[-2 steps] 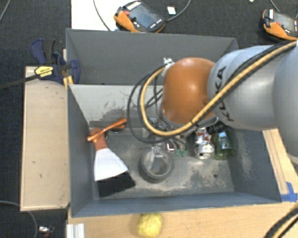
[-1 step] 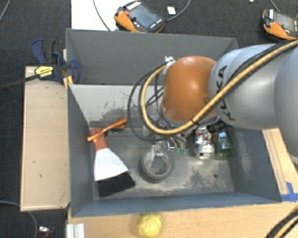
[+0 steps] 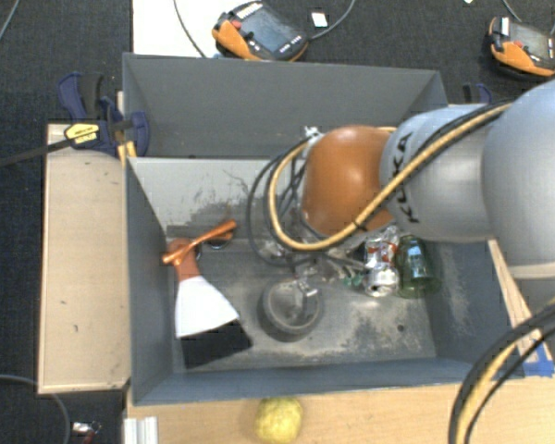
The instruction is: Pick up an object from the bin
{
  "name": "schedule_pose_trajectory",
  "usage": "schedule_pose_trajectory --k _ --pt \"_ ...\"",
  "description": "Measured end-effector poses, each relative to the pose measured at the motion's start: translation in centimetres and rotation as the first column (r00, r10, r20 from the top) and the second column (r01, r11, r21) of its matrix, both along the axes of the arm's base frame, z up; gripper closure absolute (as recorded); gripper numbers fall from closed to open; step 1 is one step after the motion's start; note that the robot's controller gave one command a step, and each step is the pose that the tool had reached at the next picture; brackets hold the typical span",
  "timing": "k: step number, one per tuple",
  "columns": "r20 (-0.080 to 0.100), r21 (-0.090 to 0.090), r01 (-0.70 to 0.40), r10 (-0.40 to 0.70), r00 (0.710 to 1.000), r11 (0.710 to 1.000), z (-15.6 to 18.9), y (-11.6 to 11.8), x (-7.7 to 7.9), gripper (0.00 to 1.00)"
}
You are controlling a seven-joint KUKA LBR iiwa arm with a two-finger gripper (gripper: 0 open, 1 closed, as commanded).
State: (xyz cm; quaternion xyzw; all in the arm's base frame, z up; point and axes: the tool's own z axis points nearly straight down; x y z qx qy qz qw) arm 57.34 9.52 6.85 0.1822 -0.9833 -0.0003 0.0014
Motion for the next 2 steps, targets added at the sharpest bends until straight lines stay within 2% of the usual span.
schedule_pose_trajectory --k 1,2 --pt "0.009 0.004 0.285 -0.285 0.959 0.959 5.9 -0.1 -1.2 0.00" --pt "0.002 0.003 -0.160 0.160 0.987 0.987 3.3 0.3 -2.2 0.00"
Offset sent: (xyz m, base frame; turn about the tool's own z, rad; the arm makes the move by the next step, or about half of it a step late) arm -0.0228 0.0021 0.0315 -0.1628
